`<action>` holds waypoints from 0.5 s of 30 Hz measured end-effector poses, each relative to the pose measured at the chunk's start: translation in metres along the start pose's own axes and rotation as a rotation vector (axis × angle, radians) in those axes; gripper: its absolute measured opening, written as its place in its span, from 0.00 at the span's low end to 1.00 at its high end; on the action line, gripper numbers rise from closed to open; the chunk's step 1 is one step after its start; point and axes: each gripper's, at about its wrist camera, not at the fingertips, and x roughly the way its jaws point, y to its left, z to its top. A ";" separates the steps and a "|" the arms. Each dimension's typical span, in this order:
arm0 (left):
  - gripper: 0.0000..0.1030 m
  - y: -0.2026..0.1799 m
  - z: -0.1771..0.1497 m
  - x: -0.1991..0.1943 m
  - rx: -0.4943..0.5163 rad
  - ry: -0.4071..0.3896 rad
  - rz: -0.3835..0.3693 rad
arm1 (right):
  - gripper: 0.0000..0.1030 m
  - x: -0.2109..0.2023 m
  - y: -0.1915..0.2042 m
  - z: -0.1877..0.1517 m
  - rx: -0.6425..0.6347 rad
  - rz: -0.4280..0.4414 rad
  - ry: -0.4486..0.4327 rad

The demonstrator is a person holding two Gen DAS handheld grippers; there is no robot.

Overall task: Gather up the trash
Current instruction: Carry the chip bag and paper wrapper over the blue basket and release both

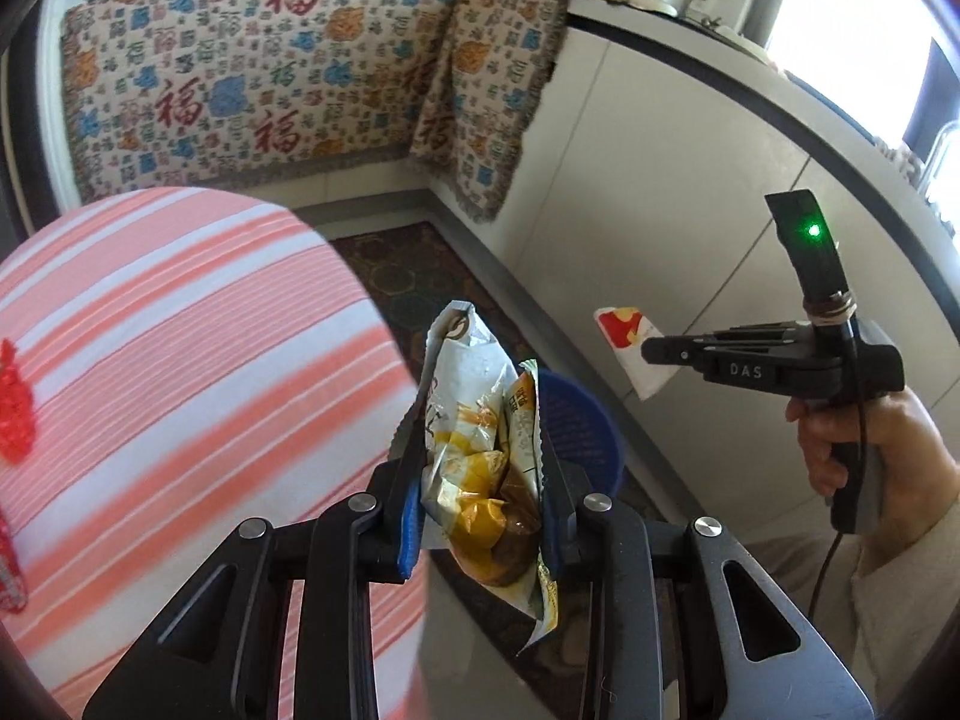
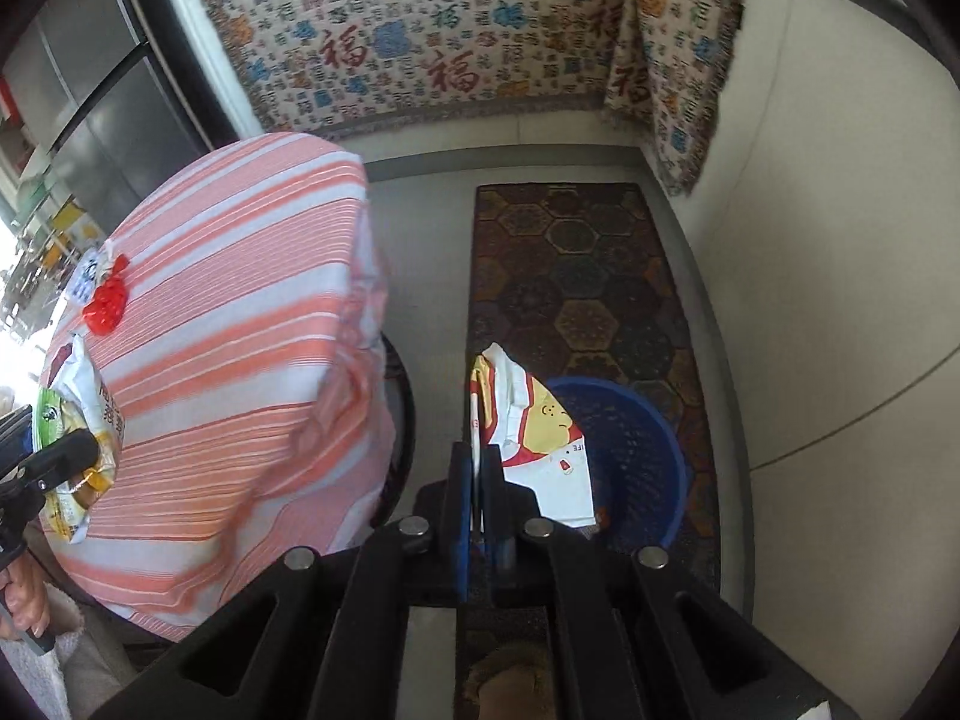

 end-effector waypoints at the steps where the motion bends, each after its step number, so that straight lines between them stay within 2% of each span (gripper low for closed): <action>1: 0.29 -0.007 0.004 0.011 0.006 0.010 -0.013 | 0.03 0.003 -0.011 -0.002 0.025 -0.005 -0.001; 7: 0.29 -0.050 0.015 0.079 0.028 0.069 -0.078 | 0.03 0.027 -0.058 -0.013 0.138 -0.024 -0.004; 15: 0.29 -0.072 0.014 0.155 0.006 0.143 -0.086 | 0.03 0.064 -0.106 -0.025 0.248 0.007 0.021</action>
